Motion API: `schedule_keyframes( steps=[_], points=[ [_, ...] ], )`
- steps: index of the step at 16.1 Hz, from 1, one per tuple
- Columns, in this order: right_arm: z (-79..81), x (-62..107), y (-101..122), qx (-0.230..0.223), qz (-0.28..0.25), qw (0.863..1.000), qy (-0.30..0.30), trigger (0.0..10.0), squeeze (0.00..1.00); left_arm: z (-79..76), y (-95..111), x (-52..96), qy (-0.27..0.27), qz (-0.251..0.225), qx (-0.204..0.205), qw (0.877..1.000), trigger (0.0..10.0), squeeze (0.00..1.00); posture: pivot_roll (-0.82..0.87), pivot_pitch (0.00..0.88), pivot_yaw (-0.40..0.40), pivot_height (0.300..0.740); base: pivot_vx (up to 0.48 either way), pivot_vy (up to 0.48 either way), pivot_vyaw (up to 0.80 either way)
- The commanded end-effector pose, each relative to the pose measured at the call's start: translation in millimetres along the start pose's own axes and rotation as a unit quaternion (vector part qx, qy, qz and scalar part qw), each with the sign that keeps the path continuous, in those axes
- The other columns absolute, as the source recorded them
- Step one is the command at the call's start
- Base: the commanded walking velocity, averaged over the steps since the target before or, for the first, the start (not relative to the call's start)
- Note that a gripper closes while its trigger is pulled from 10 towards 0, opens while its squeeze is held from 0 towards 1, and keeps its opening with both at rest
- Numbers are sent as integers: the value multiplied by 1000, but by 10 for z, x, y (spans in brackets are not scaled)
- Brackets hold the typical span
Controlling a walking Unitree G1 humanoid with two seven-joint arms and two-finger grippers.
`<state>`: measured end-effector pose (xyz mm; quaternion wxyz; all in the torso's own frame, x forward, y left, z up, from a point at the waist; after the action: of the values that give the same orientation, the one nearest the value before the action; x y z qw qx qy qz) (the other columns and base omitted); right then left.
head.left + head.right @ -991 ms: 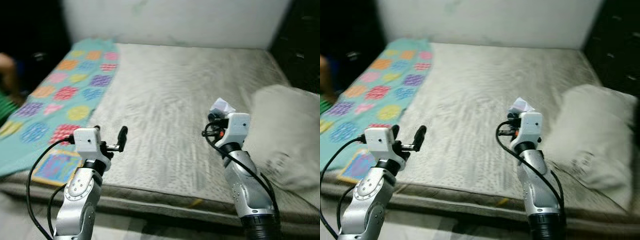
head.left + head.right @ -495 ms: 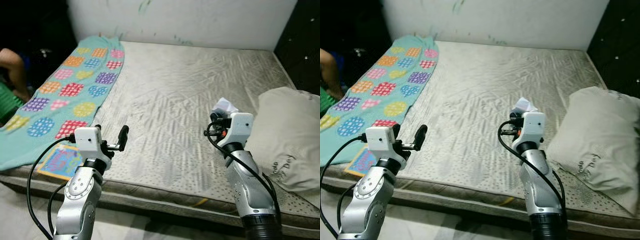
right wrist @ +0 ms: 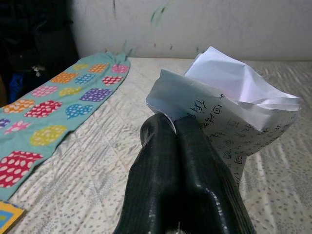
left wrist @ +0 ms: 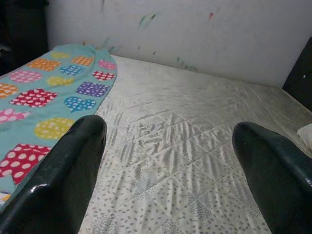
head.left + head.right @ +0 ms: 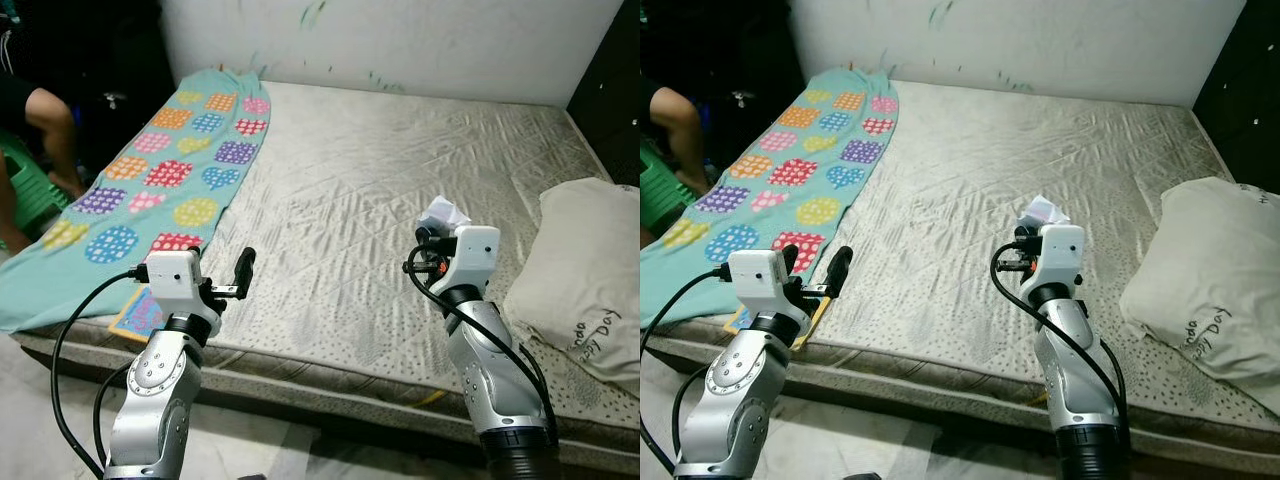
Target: Clean up the room
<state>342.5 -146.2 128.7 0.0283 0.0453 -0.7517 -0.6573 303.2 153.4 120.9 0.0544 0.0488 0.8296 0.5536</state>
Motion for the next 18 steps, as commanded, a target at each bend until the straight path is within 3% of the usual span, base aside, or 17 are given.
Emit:
schedule_keyframes(
  steps=[1,6,12,18],
  points=[
    [-10,-28,35,3,-6,1000,1,10000,0,-5,10,-13,-4,1,-2,1000,10000,0,-39,28,22,740,0,398,0],
    [-3,-40,35,9,-7,1000,3,10000,0,-8,5,-24,-2,0,-1,1000,10000,0,-42,27,20,740,0,436,0],
    [-11,-29,-2,13,-4,1000,3,10000,0,-83,27,0,-35,-8,12,999,10000,0,-45,30,24,740,0,0,0],
    [-29,-17,-28,17,-1,1000,2,10000,0,-122,29,16,-48,-8,19,999,10000,0,-46,33,22,740,381,0,0]
  ],
)
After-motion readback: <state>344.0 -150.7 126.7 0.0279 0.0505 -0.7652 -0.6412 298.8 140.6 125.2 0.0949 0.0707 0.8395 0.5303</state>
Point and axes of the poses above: a point about 5 cm out from each wrist's last joint towards the gripper, its own x axis pointing back from the gripper into the wrist, its own y axis along the axis of the wrist's last joint, z = x × y, the point moved 3 cm from there along -x, pointing out of the wrist towards the gripper, and after that the axes turned 13 degrees about x, right-handed, at the moved point
